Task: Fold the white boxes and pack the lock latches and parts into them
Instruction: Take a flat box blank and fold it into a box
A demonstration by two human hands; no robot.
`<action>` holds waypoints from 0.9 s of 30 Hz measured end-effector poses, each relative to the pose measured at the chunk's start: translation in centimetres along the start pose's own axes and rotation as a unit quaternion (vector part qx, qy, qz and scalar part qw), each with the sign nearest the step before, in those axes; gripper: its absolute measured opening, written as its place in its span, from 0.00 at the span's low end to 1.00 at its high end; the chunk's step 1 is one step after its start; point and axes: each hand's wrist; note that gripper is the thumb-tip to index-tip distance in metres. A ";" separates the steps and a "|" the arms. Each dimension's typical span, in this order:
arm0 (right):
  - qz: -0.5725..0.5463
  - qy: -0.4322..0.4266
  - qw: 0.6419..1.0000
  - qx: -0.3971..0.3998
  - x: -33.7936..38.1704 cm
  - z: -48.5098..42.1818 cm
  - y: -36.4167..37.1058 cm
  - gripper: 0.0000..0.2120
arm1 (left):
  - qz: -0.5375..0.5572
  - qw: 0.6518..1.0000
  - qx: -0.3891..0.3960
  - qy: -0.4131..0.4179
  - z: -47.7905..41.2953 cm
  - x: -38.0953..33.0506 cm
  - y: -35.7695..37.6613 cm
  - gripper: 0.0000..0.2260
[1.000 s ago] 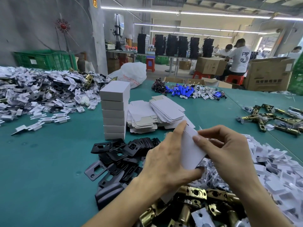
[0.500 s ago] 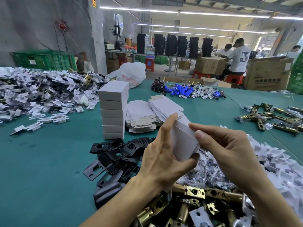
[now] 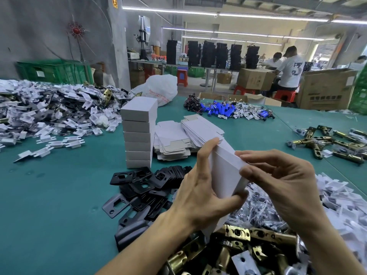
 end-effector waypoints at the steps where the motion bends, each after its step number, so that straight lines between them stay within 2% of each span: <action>1: 0.000 0.001 1.000 -0.001 0.0 0.0 0.0 0.22 | -0.002 1.000 0.002 0.004 0.0 0.0 0.0 0.43; 10: 0.024 0.005 0.999 0.028 0.2 0.1 0.0 0.22 | -0.016 1.000 0.003 0.016 0.0 0.0 -0.1 0.36; 19: 0.051 -0.020 0.997 0.047 0.2 0.2 -0.1 0.15 | 0.009 1.000 -0.006 0.001 -0.2 -0.1 -0.1 0.31; 23: 0.081 -0.036 0.994 0.058 0.0 0.1 0.1 0.12 | -0.012 0.999 -0.029 0.031 -0.1 -0.4 -0.2 0.27; 27: 0.088 -0.022 0.994 0.057 -0.3 0.0 0.0 0.07 | -0.024 0.999 -0.029 0.026 0.0 -0.3 -0.2 0.25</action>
Point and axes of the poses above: each hand's wrist, its own z-axis away from the middle knuckle, its own y-axis out of the palm, x = y × z, and after that the axes turned 8 degrees about y, right-handed
